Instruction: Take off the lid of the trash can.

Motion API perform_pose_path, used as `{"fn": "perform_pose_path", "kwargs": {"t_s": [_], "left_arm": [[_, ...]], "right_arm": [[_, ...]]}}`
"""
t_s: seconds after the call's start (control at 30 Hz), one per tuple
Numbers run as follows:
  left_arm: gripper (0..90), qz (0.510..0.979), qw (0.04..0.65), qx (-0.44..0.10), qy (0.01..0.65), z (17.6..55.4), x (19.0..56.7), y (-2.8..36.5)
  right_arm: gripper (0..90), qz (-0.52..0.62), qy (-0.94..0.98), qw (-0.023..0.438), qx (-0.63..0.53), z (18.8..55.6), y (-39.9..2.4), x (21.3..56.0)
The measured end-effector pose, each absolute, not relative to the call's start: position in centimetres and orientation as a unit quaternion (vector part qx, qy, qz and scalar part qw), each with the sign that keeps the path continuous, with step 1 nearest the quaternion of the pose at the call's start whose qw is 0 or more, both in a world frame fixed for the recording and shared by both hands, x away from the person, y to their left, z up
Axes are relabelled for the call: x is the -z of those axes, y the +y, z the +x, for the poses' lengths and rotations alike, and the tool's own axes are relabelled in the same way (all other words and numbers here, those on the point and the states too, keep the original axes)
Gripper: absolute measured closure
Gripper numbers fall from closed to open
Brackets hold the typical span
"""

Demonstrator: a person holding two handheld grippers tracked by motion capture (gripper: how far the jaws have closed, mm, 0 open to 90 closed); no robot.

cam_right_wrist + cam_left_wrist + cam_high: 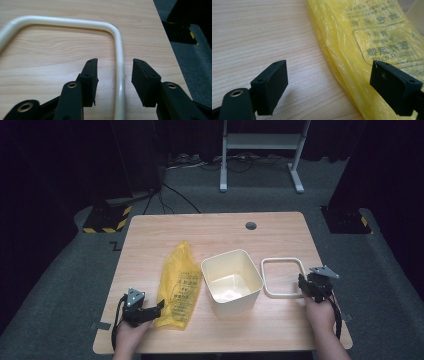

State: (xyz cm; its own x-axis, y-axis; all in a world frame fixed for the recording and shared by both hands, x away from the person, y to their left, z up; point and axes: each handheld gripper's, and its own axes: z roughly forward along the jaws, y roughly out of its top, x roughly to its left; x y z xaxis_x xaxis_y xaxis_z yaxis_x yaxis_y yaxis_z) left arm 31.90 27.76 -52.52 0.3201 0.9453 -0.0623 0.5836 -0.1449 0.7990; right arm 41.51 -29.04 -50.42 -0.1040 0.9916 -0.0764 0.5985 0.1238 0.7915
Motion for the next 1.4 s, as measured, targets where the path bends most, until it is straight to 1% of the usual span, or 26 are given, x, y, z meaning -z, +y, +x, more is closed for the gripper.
{"fn": "perform_pose_path", "kwargs": {"t_s": [0.03, 0.13, 0.17, 0.2, 0.23, 0.27, 0.33, 0.43, 0.57, 0.7, 0.77, 0.8, 0.83, 0.87, 0.9, 0.93, 1.03, 1.13, 1.2, 1.3, 1.4], "left_arm": [[15.1, 0.718, 0.38, -0.238, 0.532, 31.9, 52.5, 27.8], [15.3, 0.713, 0.386, -0.235, 0.536, 31.8, 52.4, 27.8], [16.3, 0.713, 0.39, -0.229, 0.536, 31.8, 52.3, 27.8], [20.3, 0.711, 0.396, -0.223, 0.537, 31.7, 52.3, 27.8], [24.2, 0.711, 0.397, -0.225, 0.535, 31.6, 52.2, 27.7], [26.2, 0.71, 0.397, -0.23, 0.534, 31.5, 51.9, 27.7], [34.6, 0.71, 0.399, -0.234, 0.532, 31.2, 51.7, 27.5], [46.0, 0.714, 0.383, -0.231, 0.539, 31.2, 51.7, 27.2], [54.1, 0.737, 0.353, -0.202, 0.54, 31.3, 52.3, 26.0], [54.8, 0.747, 0.34, -0.202, 0.534, 30.8, 52.0, 24.8], [53.7, 0.752, 0.333, -0.202, 0.532, 30.2, 51.9, 23.8], [51.2, 0.754, 0.333, -0.196, 0.531, 30.0, 51.8, 23.4], [46.1, 0.755, 0.332, -0.204, 0.527, 29.9, 51.5, 23.1], [42.3, 0.755, 0.328, -0.222, 0.522, 29.8, 51.1, 22.9], [41.1, 0.753, 0.328, -0.233, 0.521, 30.0, 50.7, 22.9], [39.2, 0.745, 0.33, -0.24, 0.527, 30.4, 50.3, 22.9], [33.2, 0.734, 0.323, -0.235, 0.549, 32.5, 49.7, 23.3], [31.8, 0.73, 0.305, -0.202, 0.577, 35.5, 50.2, 23.5], [32.3, 0.735, 0.292, -0.195, 0.579, 36.6, 50.5, 23.3], [38.5, 0.745, 0.276, -0.187, 0.578, 37.5, 50.9, 22.8], [49.4, 0.747, 0.273, -0.188, 0.576, 37.7, 50.9, 22.8]], "right_arm": [[53.7, 0.587, 0.677, 0.321, -0.306, 41.5, -29.0, 50.4], [45.4, 0.573, 0.684, 0.308, -0.328, 40.0, -28.3, 49.6], [43.9, 0.57, 0.687, 0.305, -0.333, 39.6, -28.0, 49.5], [42.0, 0.562, 0.693, 0.3, -0.338, 38.9, -27.6, 49.4], [40.9, 0.557, 0.697, 0.299, -0.339, 38.2, -27.2, 49.4], [40.4, 0.552, 0.7, 0.3, -0.339, 37.7, -26.9, 49.5], [37.5, 0.544, 0.706, 0.295, -0.344, 36.3, -26.0, 49.9], [37.0, 0.527, 0.721, 0.294, -0.342, 34.8, -24.8, 50.8], [37.5, 0.497, 0.745, 0.293, -0.335, 33.7, -23.5, 51.9], [38.1, 0.496, 0.744, 0.289, -0.342, 33.6, -23.5, 51.7], [38.1, 0.495, 0.745, 0.287, -0.344, 33.6, -23.5, 51.7], [38.2, 0.493, 0.746, 0.286, -0.345, 33.6, -23.5, 51.8], [38.4, 0.494, 0.745, 0.283, -0.348, 33.6, -23.6, 51.8], [38.4, 0.494, 0.745, 0.281, -0.349, 33.6, -23.6, 51.7], [38.5, 0.493, 0.745, 0.282, -0.35, 33.6, -23.7, 51.7], [38.8, 0.494, 0.743, 0.281, -0.353, 33.6, -23.7, 51.6], [39.1, 0.493, 0.743, 0.282, -0.355, 33.6, -23.9, 51.6], [39.4, 0.496, 0.741, 0.28, -0.357, 33.6, -24.2, 51.6], [39.4, 0.497, 0.738, 0.28, -0.359, 33.5, -24.3, 51.6], [39.6, 0.501, 0.736, 0.279, -0.36, 33.4, -24.5, 51.6], [39.5, 0.499, 0.74, 0.277, -0.357, 33.4, -24.3, 51.7]]}}
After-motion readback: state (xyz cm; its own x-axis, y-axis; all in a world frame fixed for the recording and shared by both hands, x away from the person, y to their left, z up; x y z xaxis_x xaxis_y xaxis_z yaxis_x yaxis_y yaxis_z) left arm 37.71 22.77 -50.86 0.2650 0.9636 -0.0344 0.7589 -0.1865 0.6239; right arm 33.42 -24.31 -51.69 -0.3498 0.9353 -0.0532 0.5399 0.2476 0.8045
